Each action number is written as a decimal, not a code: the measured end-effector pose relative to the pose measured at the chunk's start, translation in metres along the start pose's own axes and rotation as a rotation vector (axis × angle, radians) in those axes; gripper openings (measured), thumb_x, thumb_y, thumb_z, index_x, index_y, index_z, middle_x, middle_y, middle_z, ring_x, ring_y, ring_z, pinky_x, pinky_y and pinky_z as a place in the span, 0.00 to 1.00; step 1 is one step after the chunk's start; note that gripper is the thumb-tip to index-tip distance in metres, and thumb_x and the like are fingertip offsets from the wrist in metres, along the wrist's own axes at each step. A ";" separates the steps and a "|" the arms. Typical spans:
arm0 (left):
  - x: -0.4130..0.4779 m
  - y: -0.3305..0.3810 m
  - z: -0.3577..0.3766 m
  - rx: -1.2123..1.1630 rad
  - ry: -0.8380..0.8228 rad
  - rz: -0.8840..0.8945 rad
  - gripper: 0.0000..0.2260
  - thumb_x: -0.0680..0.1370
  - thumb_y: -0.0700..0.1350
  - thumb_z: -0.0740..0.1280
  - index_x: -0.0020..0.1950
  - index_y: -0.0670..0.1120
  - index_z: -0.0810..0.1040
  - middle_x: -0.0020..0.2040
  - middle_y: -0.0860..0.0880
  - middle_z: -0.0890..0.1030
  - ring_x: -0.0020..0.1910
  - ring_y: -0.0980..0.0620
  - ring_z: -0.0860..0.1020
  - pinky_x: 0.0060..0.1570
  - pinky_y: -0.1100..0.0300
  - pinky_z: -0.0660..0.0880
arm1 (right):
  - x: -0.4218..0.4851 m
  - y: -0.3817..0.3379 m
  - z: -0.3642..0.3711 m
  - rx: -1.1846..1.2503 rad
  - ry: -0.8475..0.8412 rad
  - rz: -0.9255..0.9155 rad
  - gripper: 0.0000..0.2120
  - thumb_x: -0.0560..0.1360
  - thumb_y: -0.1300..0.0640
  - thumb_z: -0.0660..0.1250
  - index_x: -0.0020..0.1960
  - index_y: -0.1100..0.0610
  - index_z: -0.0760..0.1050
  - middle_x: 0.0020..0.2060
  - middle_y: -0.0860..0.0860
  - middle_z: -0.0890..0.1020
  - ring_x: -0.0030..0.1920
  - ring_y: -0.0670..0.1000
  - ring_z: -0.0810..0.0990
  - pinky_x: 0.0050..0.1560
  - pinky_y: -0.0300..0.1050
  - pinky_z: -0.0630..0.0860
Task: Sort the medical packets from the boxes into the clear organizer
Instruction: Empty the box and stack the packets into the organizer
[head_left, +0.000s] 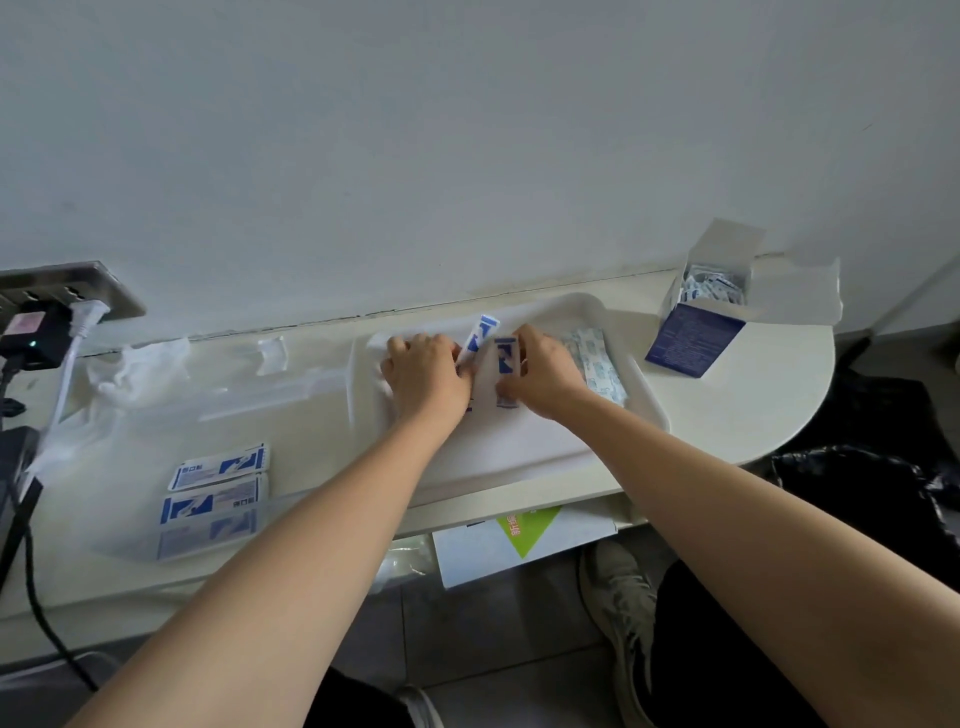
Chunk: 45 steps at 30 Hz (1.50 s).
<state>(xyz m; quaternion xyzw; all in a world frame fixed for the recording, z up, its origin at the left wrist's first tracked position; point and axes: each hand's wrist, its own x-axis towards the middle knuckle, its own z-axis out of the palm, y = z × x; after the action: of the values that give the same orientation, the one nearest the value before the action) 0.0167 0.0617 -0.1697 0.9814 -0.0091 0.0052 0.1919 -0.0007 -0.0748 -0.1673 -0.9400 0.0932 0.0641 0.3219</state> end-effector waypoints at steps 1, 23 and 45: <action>0.000 -0.001 -0.001 -0.101 0.021 -0.015 0.10 0.78 0.52 0.64 0.52 0.46 0.77 0.50 0.45 0.80 0.53 0.42 0.75 0.45 0.55 0.66 | 0.000 0.002 -0.001 0.091 0.028 0.007 0.14 0.69 0.59 0.73 0.48 0.61 0.70 0.45 0.57 0.77 0.43 0.56 0.74 0.38 0.45 0.70; -0.026 0.020 -0.026 -1.118 -0.435 -0.220 0.06 0.78 0.37 0.64 0.50 0.42 0.80 0.44 0.41 0.82 0.40 0.47 0.80 0.43 0.54 0.81 | -0.021 0.007 -0.030 0.774 -0.082 0.077 0.05 0.74 0.62 0.71 0.49 0.57 0.80 0.37 0.50 0.80 0.35 0.46 0.73 0.39 0.38 0.71; -0.026 0.001 -0.024 -0.584 -0.071 -0.161 0.13 0.78 0.38 0.60 0.52 0.47 0.83 0.52 0.49 0.82 0.50 0.47 0.80 0.46 0.61 0.73 | -0.022 0.014 -0.027 0.767 -0.067 0.127 0.10 0.76 0.59 0.68 0.54 0.63 0.79 0.38 0.53 0.79 0.32 0.46 0.69 0.35 0.36 0.69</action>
<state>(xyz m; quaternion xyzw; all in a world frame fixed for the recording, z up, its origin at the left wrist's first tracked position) -0.0094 0.0696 -0.1477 0.8817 0.0608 -0.0471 0.4655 -0.0235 -0.0996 -0.1500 -0.7411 0.1578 0.0750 0.6483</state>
